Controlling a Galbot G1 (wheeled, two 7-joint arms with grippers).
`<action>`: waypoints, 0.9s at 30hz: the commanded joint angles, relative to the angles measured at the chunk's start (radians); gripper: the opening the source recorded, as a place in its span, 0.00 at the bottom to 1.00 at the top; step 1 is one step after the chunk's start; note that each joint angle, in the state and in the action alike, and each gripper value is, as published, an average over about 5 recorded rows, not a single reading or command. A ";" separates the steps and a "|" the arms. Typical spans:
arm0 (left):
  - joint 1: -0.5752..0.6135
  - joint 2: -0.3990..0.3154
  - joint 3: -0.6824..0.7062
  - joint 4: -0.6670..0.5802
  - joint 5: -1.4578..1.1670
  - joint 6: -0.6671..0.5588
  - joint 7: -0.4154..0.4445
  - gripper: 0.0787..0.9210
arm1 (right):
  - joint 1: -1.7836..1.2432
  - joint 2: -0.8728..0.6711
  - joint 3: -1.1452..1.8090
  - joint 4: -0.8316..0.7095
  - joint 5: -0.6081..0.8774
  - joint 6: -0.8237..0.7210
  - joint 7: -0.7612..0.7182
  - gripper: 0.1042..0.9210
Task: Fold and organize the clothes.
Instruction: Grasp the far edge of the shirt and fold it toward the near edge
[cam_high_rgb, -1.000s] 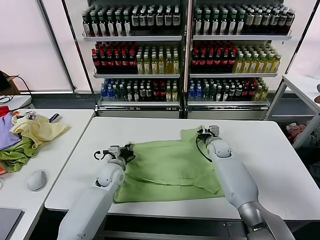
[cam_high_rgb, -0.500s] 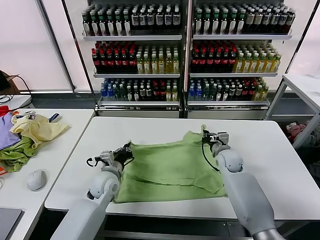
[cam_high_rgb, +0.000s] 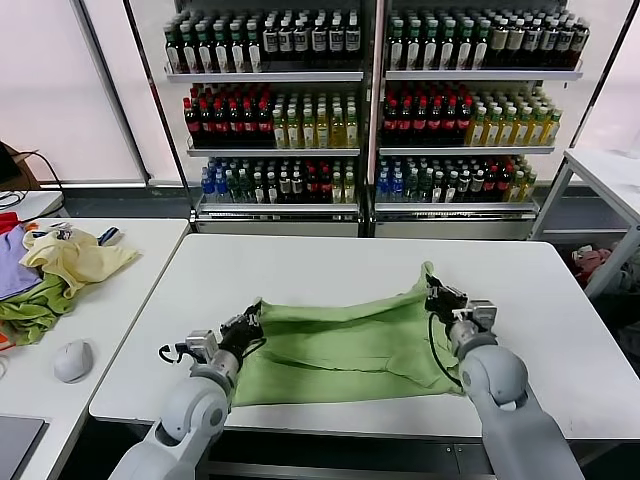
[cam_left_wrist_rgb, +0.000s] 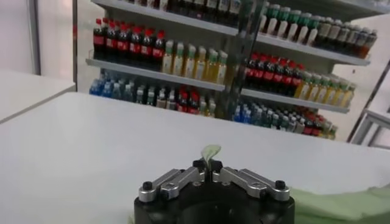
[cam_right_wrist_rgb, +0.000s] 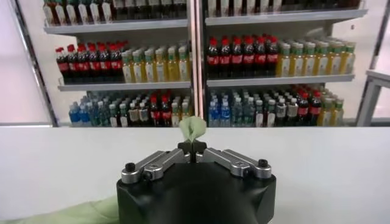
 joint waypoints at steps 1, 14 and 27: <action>0.082 0.012 -0.002 -0.069 0.071 0.031 0.013 0.03 | -0.165 -0.014 0.089 0.155 0.001 -0.009 0.014 0.01; 0.086 0.011 -0.006 -0.063 0.169 0.065 0.029 0.14 | -0.127 0.026 0.020 0.058 -0.099 -0.067 0.036 0.15; 0.234 -0.094 -0.041 -0.157 0.348 0.044 -0.082 0.59 | -0.175 0.018 0.041 0.104 -0.121 -0.038 0.023 0.60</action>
